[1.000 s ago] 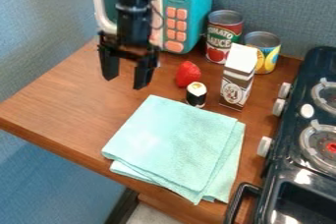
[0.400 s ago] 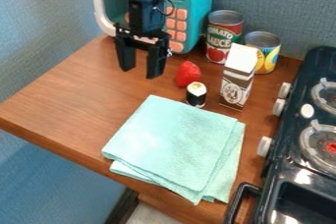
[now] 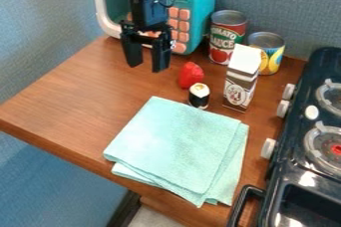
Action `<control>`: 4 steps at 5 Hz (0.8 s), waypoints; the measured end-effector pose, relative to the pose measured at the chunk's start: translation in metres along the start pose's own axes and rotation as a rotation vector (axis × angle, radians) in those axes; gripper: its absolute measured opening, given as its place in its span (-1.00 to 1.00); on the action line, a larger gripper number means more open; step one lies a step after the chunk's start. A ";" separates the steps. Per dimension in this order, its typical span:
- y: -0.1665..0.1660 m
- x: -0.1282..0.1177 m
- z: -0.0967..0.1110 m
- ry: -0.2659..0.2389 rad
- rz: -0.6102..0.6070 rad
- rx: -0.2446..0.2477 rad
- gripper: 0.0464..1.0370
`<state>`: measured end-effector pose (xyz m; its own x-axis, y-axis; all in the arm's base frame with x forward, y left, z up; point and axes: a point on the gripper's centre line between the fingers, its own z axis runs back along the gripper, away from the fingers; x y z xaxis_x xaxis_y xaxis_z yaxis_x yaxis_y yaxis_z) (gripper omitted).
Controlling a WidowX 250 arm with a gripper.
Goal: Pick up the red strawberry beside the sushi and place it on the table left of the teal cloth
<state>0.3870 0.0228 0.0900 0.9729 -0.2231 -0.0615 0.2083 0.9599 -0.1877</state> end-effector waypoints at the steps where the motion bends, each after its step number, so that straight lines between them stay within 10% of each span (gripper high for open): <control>1: -0.001 0.007 -0.006 -0.004 -0.015 -0.023 0.93; 4: 0.001 0.033 -0.020 -0.140 -0.010 0.024 0.93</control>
<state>0.4177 0.0131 0.0680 0.9749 -0.2086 0.0783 0.2189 0.9619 -0.1635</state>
